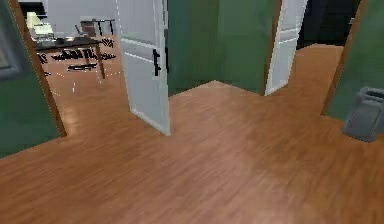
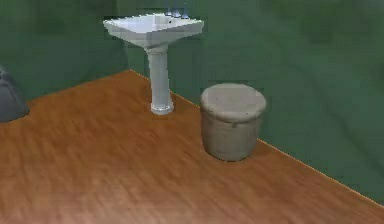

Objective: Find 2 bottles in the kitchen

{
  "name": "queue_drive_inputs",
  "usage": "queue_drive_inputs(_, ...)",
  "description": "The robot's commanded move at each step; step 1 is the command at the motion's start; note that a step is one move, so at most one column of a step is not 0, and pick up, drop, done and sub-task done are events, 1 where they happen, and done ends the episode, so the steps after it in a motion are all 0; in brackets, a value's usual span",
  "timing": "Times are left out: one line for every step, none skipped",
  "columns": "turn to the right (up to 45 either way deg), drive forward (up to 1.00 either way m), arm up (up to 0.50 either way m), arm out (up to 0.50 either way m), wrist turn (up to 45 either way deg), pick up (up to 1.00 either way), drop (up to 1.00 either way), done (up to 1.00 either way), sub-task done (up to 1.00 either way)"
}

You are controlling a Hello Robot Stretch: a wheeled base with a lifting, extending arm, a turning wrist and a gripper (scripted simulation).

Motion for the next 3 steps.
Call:
queue_drive_inputs(-24.0, 0.0, 0.0, 0.0, 0.0, 0.0, 0.0, 0.0, 0.0)
queue_drive_inputs(0.0, 1.0, 0.0, 0.0, 0.0, 0.0, 0.0, 0.0, 0.0)
queue_drive_inputs(-3.0, 0.0, 0.0, 0.0, 0.0, 0.0, 0.0, 0.0, 0.0)
